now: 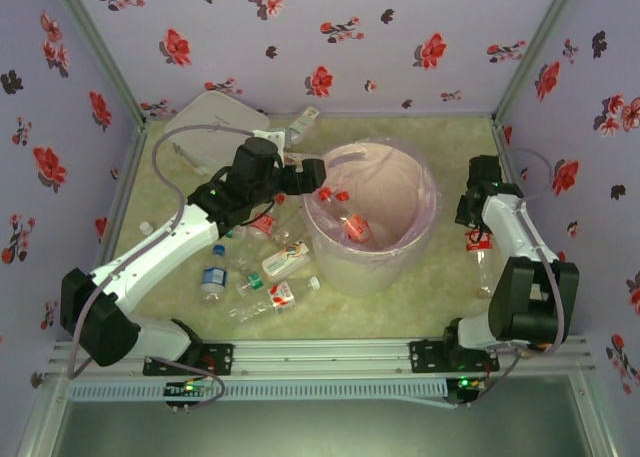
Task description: Put the plastic bottles in the bin
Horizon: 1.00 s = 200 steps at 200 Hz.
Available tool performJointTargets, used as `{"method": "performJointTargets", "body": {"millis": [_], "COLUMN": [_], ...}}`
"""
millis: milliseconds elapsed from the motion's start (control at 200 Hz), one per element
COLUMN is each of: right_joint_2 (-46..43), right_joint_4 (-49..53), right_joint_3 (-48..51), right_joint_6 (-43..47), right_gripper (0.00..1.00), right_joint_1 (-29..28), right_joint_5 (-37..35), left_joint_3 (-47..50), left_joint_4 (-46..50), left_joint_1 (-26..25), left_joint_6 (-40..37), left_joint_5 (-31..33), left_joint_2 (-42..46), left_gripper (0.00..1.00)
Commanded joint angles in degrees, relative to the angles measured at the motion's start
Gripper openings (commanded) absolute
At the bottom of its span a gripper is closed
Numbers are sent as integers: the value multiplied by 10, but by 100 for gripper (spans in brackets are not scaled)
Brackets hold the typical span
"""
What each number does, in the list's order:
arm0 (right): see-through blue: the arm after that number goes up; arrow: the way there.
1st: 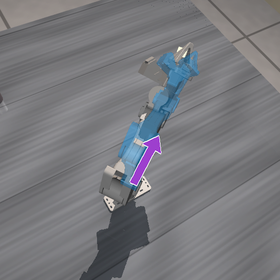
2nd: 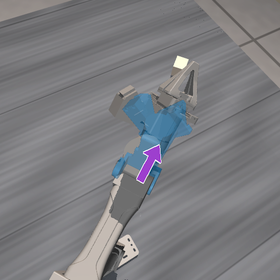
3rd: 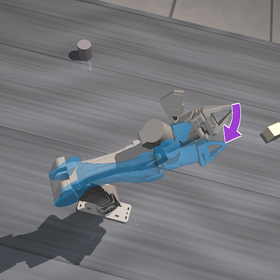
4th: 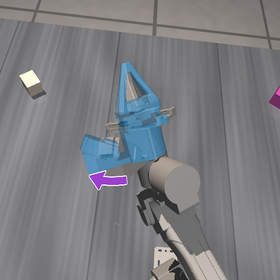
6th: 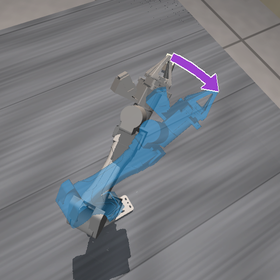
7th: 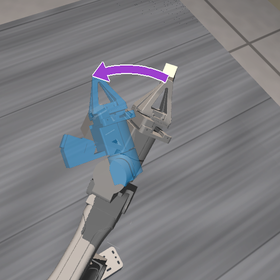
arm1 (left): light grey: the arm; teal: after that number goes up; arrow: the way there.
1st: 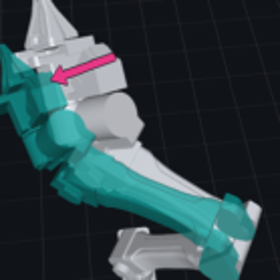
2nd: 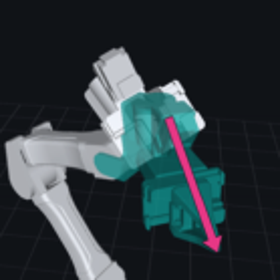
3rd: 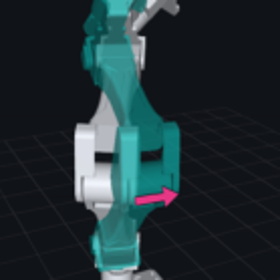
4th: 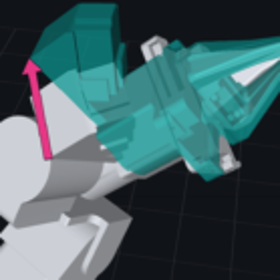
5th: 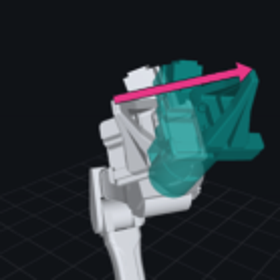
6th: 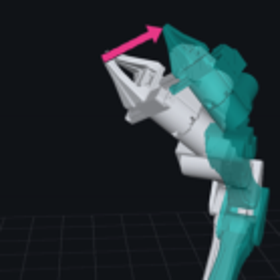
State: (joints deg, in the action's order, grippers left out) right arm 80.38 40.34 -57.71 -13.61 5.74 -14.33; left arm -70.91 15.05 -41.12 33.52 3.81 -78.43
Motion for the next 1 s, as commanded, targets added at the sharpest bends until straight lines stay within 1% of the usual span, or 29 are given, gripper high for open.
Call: {"method": "performJointTargets", "body": {"millis": [0,250,385,525,730,920,995], "right_joint_2": [-41,-135,-170,-189,-212,-217,-209], "right_joint_4": [17,11,22,39,35,-20,-39], "right_joint_3": [-17,-48,-94,-154,-258,-356,-393], "right_joint_6": [-24,-60,-73,-79,-95,-127,-142], "right_gripper": [40,31,26,24,21,15,12], "right_joint_1": [3,2,2,2,2,2,-1], "right_joint_5": [60,187,231,271,307,380,391], "left_joint_3": [-3,3,17,22,26,28,26], "left_joint_4": [18,15,6,6,5,3,3], "left_joint_1": [10,10,10,10,10,10,10], "left_joint_6": [-7,4,13,13,12,12,12], "left_joint_5": [13,13,16,17,17,17,19], "left_joint_2": [-10,-7,2,6,7,7,5], "left_gripper": [96,96,96,95,96,96,96]}}
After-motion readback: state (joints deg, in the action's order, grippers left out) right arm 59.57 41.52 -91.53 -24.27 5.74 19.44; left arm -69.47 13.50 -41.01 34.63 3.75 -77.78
